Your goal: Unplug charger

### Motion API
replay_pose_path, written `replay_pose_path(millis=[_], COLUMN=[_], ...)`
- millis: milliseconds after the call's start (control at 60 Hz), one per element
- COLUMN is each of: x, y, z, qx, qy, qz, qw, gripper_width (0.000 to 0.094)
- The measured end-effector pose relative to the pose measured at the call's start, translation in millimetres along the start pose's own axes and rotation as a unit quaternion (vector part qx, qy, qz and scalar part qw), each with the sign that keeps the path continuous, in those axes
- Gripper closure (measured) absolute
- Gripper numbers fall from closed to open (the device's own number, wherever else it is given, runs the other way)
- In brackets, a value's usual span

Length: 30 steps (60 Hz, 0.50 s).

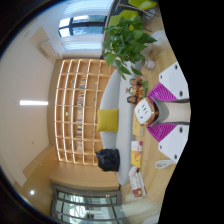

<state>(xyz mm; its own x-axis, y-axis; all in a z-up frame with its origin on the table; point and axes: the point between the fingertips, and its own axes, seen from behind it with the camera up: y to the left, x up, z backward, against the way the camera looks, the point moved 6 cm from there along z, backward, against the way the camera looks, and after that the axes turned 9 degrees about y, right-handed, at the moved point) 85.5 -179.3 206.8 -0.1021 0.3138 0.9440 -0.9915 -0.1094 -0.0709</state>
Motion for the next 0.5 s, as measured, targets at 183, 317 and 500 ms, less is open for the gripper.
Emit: replay_pose_path(millis=[183,317,500], x=[-135.9,-167.8,-169.1], y=[-45.6,-54.1,-70.8], z=[-31.6,-40.6,-45.6], qx=[-0.021,-0.008,-0.033], qy=[0.156,0.196,0.196], qz=[-0.031,-0.062,-0.063], qw=[0.987,0.979,0.978], gripper_width=[0.0611,0.0519,0.0268])
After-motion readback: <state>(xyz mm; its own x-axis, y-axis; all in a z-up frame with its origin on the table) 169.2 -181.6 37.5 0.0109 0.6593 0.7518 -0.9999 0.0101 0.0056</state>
